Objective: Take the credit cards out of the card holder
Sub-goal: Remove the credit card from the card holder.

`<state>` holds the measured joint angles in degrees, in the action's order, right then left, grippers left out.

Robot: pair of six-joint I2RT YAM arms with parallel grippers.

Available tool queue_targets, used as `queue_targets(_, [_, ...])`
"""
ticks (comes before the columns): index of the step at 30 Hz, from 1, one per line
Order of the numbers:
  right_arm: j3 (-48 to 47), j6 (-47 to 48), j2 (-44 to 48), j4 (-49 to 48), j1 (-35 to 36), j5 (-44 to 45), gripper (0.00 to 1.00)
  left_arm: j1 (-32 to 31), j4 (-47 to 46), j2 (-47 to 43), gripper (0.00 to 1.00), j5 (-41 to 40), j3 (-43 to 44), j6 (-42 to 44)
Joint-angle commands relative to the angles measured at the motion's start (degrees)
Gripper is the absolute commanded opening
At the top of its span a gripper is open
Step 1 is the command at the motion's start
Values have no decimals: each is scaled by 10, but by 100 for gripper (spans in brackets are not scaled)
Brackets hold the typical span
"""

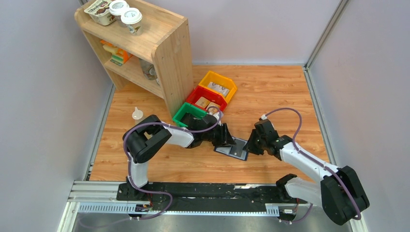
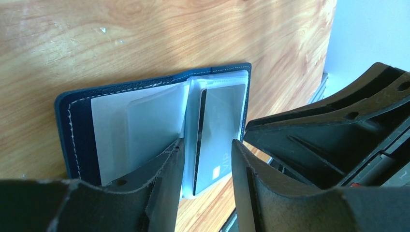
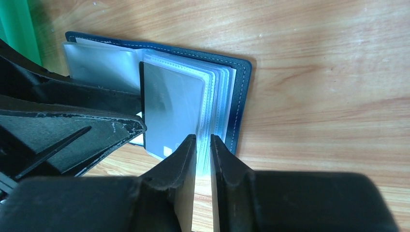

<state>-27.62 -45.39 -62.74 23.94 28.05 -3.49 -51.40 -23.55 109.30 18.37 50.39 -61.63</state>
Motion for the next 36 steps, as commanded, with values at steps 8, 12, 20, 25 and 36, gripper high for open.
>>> queue_targets(8, [-24,8,-4,-14,2,12,14,0,-36,5,49,14,-33,-42])
queue_targets(12, [-19,5,-14,-36,0,0,13,1,-45,6,49,17,-39,-48])
queue_targets(20, [-16,9,-36,-65,0,-18,11,1,-64,8,49,25,-43,-55])
queue_targets(25, [-9,9,-45,-88,0,-39,10,1,-95,14,49,35,-50,-69])
queue_targets(36, [11,7,-67,-82,-7,-35,8,1,-180,6,32,36,-79,-94])
